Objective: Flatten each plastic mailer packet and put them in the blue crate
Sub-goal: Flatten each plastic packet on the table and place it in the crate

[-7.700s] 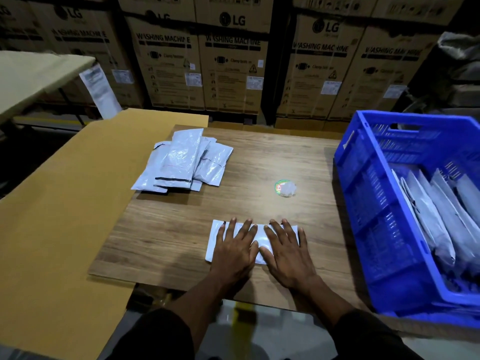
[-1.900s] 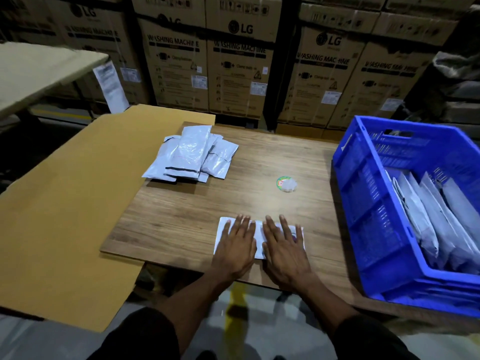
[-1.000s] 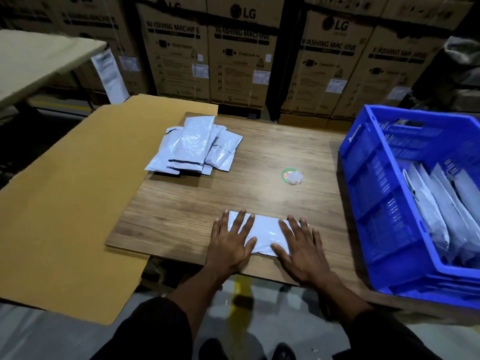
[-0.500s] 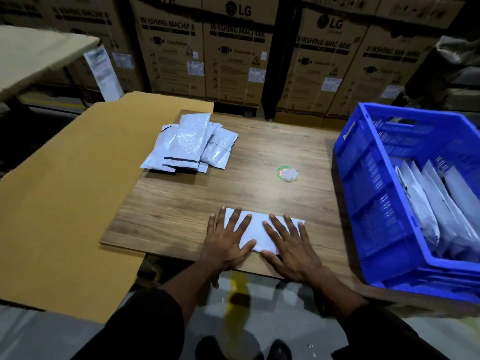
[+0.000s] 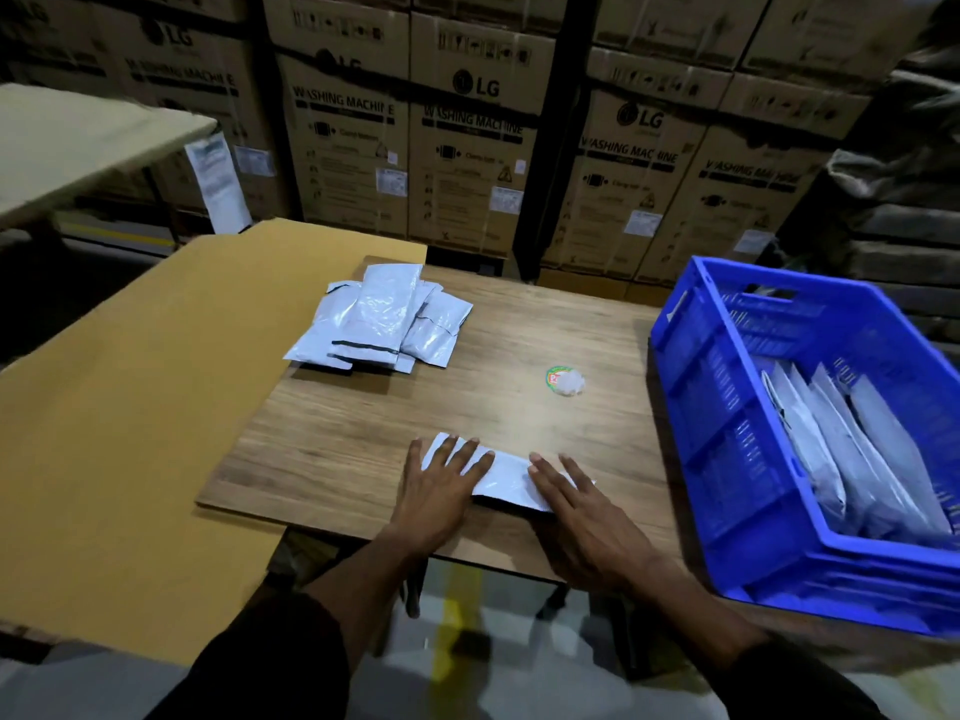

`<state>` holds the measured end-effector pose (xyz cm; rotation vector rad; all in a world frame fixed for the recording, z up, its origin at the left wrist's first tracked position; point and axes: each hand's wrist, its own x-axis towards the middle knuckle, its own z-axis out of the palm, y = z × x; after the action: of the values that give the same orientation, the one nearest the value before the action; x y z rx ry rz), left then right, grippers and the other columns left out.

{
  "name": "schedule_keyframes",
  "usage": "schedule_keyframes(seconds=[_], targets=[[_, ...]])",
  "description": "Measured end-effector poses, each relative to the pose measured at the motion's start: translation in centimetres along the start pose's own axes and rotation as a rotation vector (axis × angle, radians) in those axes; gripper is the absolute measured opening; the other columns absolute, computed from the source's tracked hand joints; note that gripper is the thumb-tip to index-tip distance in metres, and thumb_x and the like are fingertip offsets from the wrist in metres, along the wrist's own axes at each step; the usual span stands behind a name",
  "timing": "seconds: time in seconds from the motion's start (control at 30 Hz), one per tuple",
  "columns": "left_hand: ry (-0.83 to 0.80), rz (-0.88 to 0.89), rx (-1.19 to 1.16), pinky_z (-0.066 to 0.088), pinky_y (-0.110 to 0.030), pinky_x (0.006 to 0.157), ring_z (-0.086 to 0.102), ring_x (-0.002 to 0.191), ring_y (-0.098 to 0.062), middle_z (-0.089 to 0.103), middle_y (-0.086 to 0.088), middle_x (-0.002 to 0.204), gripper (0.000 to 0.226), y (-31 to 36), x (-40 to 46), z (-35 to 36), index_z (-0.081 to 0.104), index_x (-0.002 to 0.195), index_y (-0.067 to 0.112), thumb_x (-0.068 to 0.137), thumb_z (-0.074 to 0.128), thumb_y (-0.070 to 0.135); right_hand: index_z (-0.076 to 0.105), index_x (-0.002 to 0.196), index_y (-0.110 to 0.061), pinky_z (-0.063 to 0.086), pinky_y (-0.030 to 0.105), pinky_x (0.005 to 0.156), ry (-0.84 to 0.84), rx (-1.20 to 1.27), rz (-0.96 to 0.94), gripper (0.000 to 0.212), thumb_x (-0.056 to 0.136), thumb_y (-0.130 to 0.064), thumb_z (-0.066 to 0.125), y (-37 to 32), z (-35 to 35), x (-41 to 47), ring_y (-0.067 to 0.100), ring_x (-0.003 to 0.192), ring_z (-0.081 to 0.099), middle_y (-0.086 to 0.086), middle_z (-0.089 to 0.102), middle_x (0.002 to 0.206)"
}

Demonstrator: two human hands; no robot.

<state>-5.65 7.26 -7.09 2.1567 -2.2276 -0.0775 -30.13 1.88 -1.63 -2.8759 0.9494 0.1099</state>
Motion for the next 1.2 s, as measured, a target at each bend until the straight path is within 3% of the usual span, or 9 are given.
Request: schedule_keyframes(seconds=[0.17, 0.27, 0.43, 0.53, 0.63, 0.8, 0.93, 1.03, 1.2], targets=[[-0.036, 0.023, 0.009, 0.007, -0.066, 0.114, 0.007, 0.154, -0.026, 0.012, -0.001, 0.168, 0.062, 0.0, 0.3, -2.6, 0.020, 0.158, 0.038, 0.102, 0.038, 0.017, 0.047, 0.142, -0.030, 0.035, 0.071, 0.103, -0.068, -0.423, -0.312, 0.076, 0.070, -0.022, 0.070, -1.0, 0.4, -0.3, 0.049, 0.145, 0.022, -0.007, 0.026, 0.162], [-0.049, 0.055, 0.002, 0.005, -0.066, 0.115, 0.008, 0.154, -0.023, 0.015, 0.001, 0.167, 0.062, 0.1, 0.6, -3.6, 0.019, 0.157, 0.040, 0.103, 0.041, 0.020, 0.057, 0.130, -0.035, 0.041, 0.067, 0.099, 0.090, -0.414, -0.367, 0.039, 0.092, -0.031, 0.063, -1.4, 0.2, 0.5, 0.048, 0.145, 0.024, -0.013, 0.029, 0.161], [-0.070, 0.055, 0.016, 0.007, -0.070, 0.113, 0.014, 0.152, -0.021, 0.024, 0.003, 0.164, 0.063, -0.3, 1.9, -4.3, 0.024, 0.155, 0.041, 0.101, 0.039, 0.012, 0.065, 0.110, -0.036, 0.038, 0.071, 0.097, 0.074, -0.474, -0.378, 0.023, 0.097, -0.033, 0.047, -2.0, 0.0, 1.0, 0.049, 0.141, 0.032, -0.015, 0.046, 0.150], [-0.105, 0.091, 0.026, 0.007, -0.071, 0.112, 0.010, 0.153, -0.021, 0.024, 0.004, 0.164, 0.064, -0.6, 2.1, -4.8, 0.026, 0.155, 0.040, 0.100, 0.042, 0.012, 0.071, 0.099, -0.030, 0.057, 0.056, 0.078, 0.026, -0.455, -0.309, 0.033, 0.092, -0.031, 0.040, -1.5, -0.7, 1.6, 0.049, 0.126, 0.052, -0.006, 0.063, 0.133], [0.057, 0.016, -0.015, 0.017, -0.066, 0.113, 0.013, 0.153, -0.029, 0.012, -0.003, 0.168, 0.065, -1.0, 2.2, -4.4, 0.021, 0.157, 0.035, 0.100, 0.049, 0.027, 0.075, 0.097, -0.024, 0.056, 0.036, 0.046, 0.059, -0.320, -0.228, 0.035, 0.085, -0.031, 0.043, -0.2, -2.0, 2.4, 0.041, 0.109, 0.066, -0.001, 0.070, 0.118], [0.198, -0.185, -0.168, 0.035, -0.058, 0.110, 0.031, 0.145, -0.034, -0.004, -0.013, 0.168, 0.092, -0.6, 1.5, -1.8, -0.006, 0.161, 0.022, 0.096, 0.056, 0.042, 0.040, 0.147, -0.027, 0.053, 0.046, 0.081, 0.000, -0.215, -0.010, 0.049, 0.099, -0.021, 0.047, 1.5, -5.6, 2.3, 0.037, 0.118, 0.056, -0.001, 0.029, 0.160], [-0.027, -0.167, -0.194, 0.015, -0.058, 0.118, 0.009, 0.153, -0.032, -0.006, -0.008, 0.169, 0.075, 2.1, 1.4, -0.2, 0.000, 0.161, 0.022, 0.102, 0.037, 0.051, 0.044, 0.143, -0.021, 0.056, 0.048, 0.070, 0.205, -0.061, 0.087, 0.051, 0.094, -0.019, 0.056, 4.4, -7.0, 2.0, 0.036, 0.100, 0.067, -0.003, 0.030, 0.161], [-0.062, -0.133, -0.169, 0.016, -0.061, 0.117, 0.015, 0.153, -0.034, 0.011, -0.011, 0.168, 0.075, 4.5, 1.9, 0.6, 0.021, 0.159, 0.018, 0.096, 0.021, 0.058, 0.054, 0.136, -0.016, 0.057, 0.049, 0.063, 0.375, -0.008, 0.096, 0.050, 0.088, -0.016, 0.066, 6.6, -8.3, 1.0, 0.038, 0.097, 0.069, -0.002, 0.039, 0.157], [-0.111, -0.077, -0.107, 0.011, -0.059, 0.120, 0.009, 0.154, -0.033, 0.011, -0.010, 0.168, 0.067, 8.0, 4.1, 0.7, 0.024, 0.159, 0.018, 0.102, 0.030, 0.052, 0.058, 0.136, -0.011, 0.057, 0.050, 0.081, 0.540, 0.048, 0.161, 0.049, 0.088, -0.010, 0.068, 9.8, -12.6, -0.2, 0.038, 0.111, 0.065, 0.007, 0.043, 0.154]])
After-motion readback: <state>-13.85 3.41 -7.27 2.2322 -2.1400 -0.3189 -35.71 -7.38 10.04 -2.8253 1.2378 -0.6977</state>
